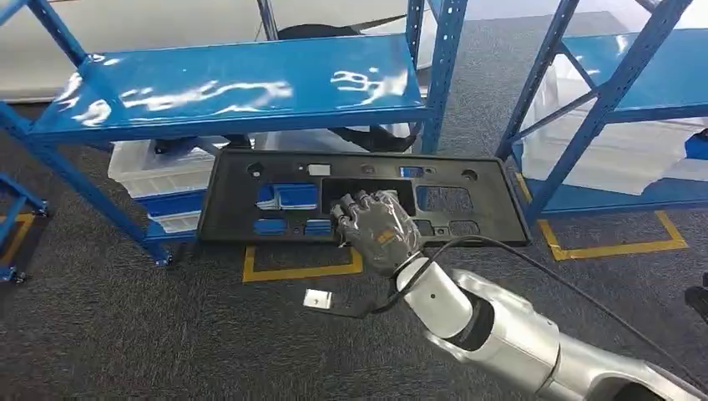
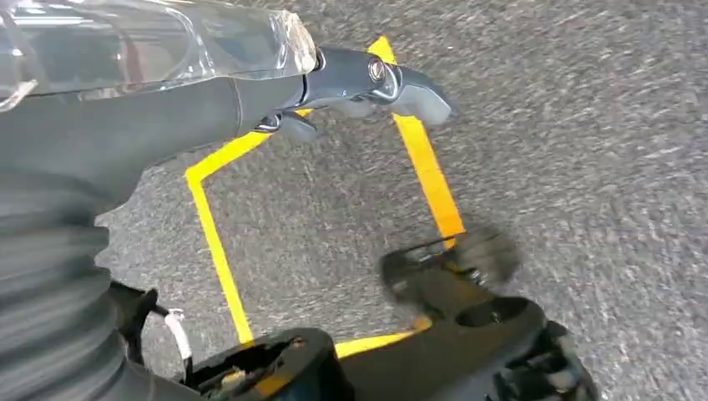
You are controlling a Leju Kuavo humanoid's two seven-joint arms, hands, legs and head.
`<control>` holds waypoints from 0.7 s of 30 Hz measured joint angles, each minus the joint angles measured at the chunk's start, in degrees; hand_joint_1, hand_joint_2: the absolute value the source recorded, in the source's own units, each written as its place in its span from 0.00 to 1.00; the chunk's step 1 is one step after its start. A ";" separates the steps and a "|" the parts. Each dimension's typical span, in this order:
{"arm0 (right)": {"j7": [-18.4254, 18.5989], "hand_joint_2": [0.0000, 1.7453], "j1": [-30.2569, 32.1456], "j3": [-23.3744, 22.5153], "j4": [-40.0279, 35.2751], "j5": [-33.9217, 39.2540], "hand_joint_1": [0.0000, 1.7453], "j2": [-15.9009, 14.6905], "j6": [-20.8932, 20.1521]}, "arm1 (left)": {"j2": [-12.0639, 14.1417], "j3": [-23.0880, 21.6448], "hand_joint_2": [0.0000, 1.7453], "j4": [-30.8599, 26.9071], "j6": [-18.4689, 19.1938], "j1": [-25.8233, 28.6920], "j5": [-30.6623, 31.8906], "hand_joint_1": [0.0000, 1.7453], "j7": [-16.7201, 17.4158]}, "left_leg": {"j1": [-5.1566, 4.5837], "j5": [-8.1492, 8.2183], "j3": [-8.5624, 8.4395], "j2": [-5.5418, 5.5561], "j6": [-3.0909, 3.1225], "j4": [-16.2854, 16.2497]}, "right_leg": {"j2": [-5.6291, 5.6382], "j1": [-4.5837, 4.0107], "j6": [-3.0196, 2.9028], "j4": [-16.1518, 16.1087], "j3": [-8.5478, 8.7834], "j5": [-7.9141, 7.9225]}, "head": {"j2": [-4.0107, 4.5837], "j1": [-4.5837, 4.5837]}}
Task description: Take the parts from the cabinet and place them on the table.
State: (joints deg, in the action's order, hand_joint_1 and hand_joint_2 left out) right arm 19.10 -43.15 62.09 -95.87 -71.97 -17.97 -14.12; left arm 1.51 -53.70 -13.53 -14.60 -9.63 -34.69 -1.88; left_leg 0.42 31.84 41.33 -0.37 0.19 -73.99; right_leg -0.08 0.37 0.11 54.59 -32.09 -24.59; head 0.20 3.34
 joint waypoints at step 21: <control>-0.59 1.00 0.39 0.92 -0.17 2.67 1.00 -0.44 0.33 | -0.11 0.00 1.00 0.00 0.77 -0.46 0.17 0.00 -0.90 | -1.16 -10.39 -8.05 1.22 2.61 20.51 | 2.89 0.19 2.07 0.54 4.51 -2.89 | 0.00 -0.30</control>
State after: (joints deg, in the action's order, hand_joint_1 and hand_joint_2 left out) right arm 18.51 -42.76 63.01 -96.04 -69.31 -18.40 -13.79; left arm 1.40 -53.70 -13.53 -13.84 -10.09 -34.51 -2.78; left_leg -0.74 21.46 33.28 0.85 2.80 -53.49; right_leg 2.81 0.56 2.18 55.13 -27.58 -27.48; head 0.20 3.04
